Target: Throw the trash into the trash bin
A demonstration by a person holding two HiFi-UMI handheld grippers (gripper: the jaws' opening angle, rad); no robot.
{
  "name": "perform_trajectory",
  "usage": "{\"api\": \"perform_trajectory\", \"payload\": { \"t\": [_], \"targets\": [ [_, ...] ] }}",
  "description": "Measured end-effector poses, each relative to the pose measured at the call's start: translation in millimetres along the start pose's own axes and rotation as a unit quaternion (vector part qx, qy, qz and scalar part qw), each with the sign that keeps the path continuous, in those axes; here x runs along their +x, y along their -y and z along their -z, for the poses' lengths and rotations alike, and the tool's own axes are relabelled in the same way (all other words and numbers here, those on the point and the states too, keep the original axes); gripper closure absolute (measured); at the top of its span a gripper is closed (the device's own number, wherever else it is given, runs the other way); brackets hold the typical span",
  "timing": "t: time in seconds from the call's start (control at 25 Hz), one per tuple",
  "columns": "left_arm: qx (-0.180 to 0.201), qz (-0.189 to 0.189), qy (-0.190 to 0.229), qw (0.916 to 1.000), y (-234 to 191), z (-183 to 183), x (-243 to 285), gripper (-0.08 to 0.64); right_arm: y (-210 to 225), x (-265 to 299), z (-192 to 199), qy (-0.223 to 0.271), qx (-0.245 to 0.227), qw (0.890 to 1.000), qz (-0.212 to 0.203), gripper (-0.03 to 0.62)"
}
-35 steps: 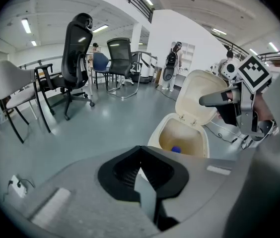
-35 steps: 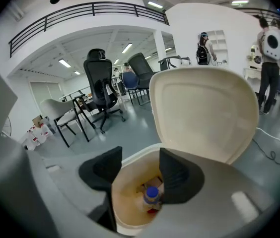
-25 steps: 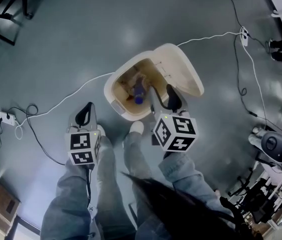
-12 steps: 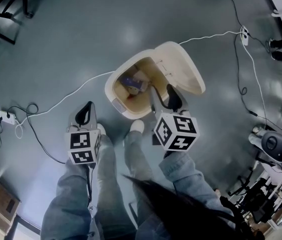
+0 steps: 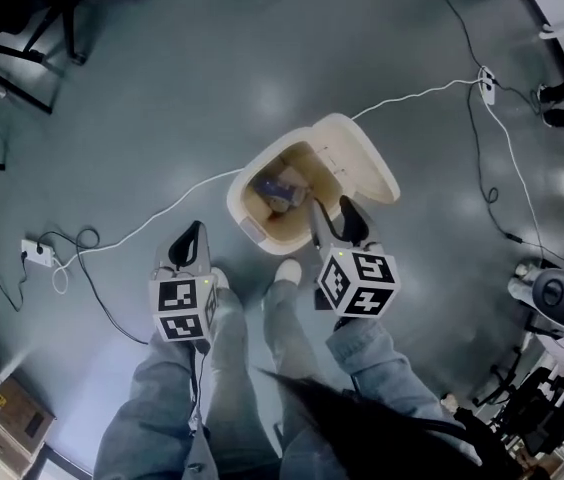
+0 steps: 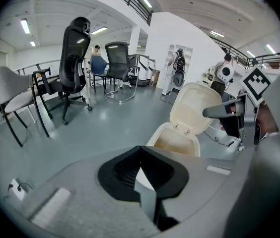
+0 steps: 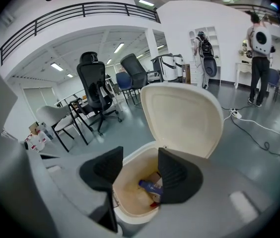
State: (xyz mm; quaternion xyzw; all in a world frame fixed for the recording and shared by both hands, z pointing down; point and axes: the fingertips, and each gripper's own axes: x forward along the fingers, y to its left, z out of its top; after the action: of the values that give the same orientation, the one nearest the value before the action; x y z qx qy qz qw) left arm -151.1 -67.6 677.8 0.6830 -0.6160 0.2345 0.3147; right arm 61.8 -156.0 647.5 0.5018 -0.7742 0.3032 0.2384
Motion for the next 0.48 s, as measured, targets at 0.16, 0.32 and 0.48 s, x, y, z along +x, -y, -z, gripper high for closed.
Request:
{"api": "perform_trajectory", "payload": {
  "t": [0.16, 0.32, 0.48],
  "targets": [
    [-0.006, 0.006, 0.014, 0.9999, 12, -37, -26, 0.552, -9, -33, -15, 0.001, 0.014, 1.000, -0.004, 0.367],
    [-0.013, 0.017, 0.040, 0.9990, 35, -86, -59, 0.552, -20, -82, -41, 0.010, 0.036, 0.999, -0.011, 0.368],
    [-0.022, 0.032, 0.065, 0.9972, 58, -133, -102, 0.552, -30, -132, -70, 0.018, 0.035, 0.999, -0.013, 0.369]
  ]
}}
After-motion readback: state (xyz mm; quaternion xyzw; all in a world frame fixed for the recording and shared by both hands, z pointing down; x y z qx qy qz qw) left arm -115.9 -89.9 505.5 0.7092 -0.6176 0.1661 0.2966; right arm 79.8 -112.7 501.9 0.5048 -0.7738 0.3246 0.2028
